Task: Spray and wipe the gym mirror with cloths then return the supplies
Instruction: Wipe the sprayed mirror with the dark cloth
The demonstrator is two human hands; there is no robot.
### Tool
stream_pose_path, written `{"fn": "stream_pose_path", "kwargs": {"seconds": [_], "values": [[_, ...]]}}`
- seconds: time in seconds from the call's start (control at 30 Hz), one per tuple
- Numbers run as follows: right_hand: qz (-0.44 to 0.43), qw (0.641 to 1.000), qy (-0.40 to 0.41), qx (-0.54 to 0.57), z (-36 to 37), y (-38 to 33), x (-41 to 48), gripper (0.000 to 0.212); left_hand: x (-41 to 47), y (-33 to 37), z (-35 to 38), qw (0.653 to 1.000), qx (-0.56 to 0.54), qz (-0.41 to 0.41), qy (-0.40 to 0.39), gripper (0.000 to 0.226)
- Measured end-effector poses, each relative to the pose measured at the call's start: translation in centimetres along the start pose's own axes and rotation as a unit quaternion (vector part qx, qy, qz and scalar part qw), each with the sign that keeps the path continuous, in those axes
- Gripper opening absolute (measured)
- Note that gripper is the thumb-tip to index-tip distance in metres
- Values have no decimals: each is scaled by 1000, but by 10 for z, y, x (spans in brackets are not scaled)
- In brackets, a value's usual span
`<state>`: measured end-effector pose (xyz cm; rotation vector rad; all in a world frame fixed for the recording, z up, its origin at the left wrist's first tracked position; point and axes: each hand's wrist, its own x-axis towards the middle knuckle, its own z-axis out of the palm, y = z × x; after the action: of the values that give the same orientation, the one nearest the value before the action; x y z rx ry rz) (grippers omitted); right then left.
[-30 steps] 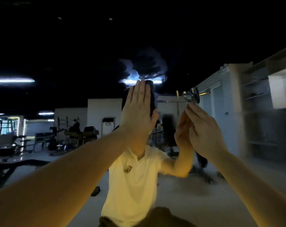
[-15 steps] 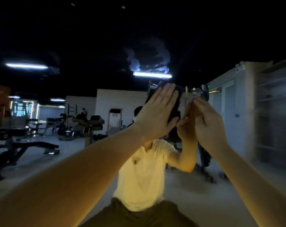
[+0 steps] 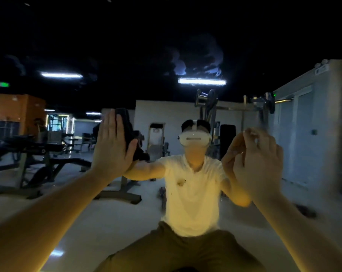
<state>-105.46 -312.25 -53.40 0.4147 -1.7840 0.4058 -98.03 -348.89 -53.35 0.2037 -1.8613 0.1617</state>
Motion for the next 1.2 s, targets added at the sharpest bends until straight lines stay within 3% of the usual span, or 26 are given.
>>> {"fn": "stream_pose_path", "kwargs": {"seconds": [0.13, 0.3, 0.47, 0.57, 0.73, 0.87, 1.0, 1.1, 1.2], "values": [[-22, 999, -24, 4, 8, 14, -17, 63, -11, 54, 14, 999, -12, 45, 19, 81], [-50, 991, -16, 123, 4, 34, -25, 63, -8, 138, 26, 992, -27, 120, 11, 81], [-134, 977, -94, 136, 6, 64, -34, 58, -6, 231, 28, 980, -74, 186, -2, 79], [-125, 970, -148, 150, -1, 68, -27, 64, -8, 256, 32, 975, -80, 208, -7, 77], [-100, 983, -124, 91, -6, 48, -30, 63, -9, 206, 32, 966, -55, 254, -6, 80], [-125, 989, -58, 60, 6, 18, -43, 56, -27, 122, 31, 986, -25, 165, 6, 83], [-131, 989, -45, 52, 17, -2, -61, 56, -51, 48, 27, 995, 8, 104, 4, 84], [-100, 994, -44, 23, 15, -2, -74, 58, -70, 17, 26, 998, 19, 64, 3, 84], [-36, 997, -72, -21, 7, 8, -90, 76, -95, 13, 31, 1000, -9, -14, 12, 83]]}}
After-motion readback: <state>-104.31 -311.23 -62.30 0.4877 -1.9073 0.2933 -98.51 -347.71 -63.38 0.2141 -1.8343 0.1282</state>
